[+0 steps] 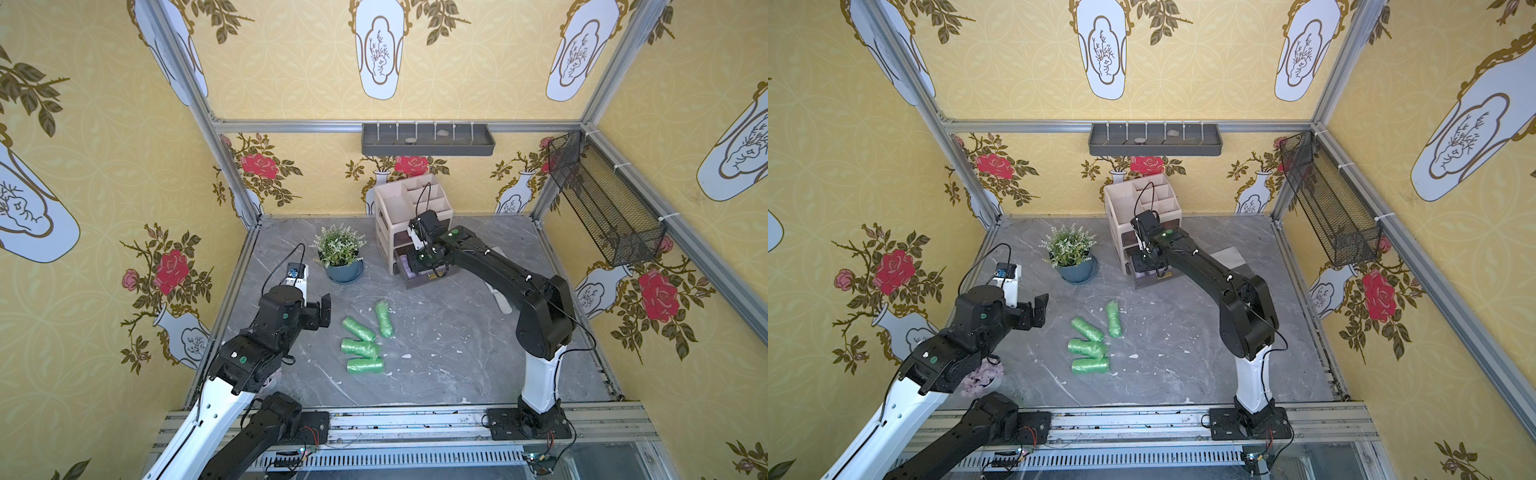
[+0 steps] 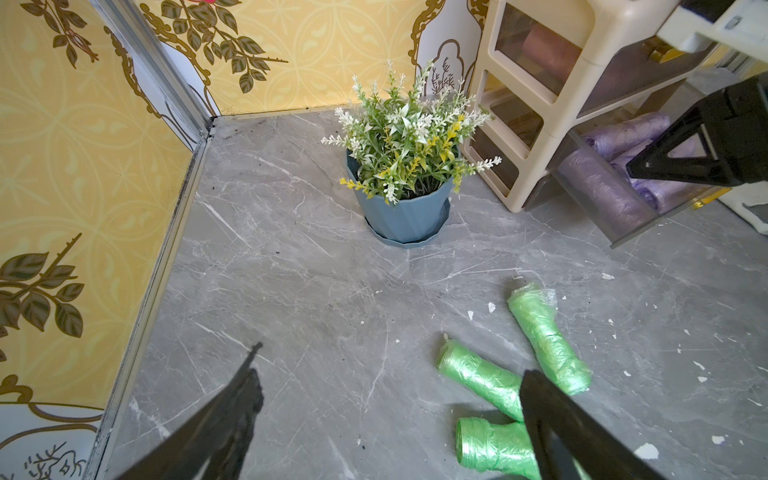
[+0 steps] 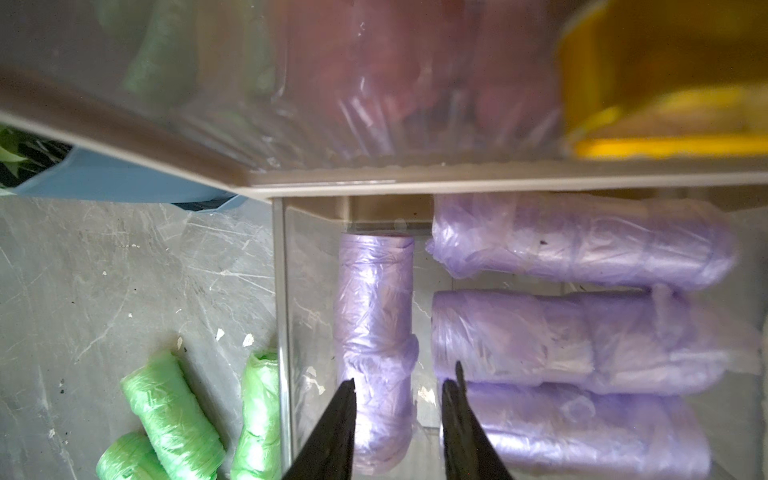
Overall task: Sort the rolls of trash bags by color and place them into the drawer
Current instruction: Place the roll of trash bags in the drawer, then close the drawer in the storage box.
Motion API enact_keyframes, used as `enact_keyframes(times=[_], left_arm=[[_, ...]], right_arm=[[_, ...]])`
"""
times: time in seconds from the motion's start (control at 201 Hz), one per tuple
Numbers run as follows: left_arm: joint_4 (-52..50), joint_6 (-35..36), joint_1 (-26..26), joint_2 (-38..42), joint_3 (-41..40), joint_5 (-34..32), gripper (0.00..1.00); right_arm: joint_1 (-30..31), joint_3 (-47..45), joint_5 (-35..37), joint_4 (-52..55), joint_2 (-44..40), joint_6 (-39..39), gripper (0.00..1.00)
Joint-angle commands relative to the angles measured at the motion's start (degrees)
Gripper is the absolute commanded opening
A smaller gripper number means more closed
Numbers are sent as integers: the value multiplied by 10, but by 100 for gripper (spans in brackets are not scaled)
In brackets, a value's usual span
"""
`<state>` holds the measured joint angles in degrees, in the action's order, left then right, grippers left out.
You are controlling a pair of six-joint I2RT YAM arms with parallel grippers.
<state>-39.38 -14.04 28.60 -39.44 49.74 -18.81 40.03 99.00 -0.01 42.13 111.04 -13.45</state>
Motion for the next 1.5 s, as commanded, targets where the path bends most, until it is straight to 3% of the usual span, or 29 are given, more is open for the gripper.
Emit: enact_keyframes(times=[0.0,0.329,0.538,0.593,0.846,1.215,1.32,1.404,1.499], left_arm=[[12,-1,-2,1,-2,7,98],[18,-1,-4,-51,14,21,97],[-17,-9,-4,-120,115,34,95],[-19,-14,-4,-146,151,36,94],[-93,-56,-1,-349,390,63,84],[-286,-105,33,-674,856,-8,78],[-329,-147,39,-751,974,-21,76],[-337,-191,40,-796,1033,-15,71],[-313,-223,42,-822,1040,-3,68]], right_arm=[[2,10,-4,-8,-2,-2,36],[3,-37,6,-3,-95,-30,37],[-2,-197,22,-86,-272,-63,40],[-13,-257,19,-125,-322,-79,46],[-116,-373,-44,-166,-482,-136,43],[-133,-439,-12,-112,-635,-178,47],[-134,-461,-7,-107,-670,-190,48],[-134,-480,3,-105,-693,-201,49],[-134,-496,12,-106,-716,-211,49]])
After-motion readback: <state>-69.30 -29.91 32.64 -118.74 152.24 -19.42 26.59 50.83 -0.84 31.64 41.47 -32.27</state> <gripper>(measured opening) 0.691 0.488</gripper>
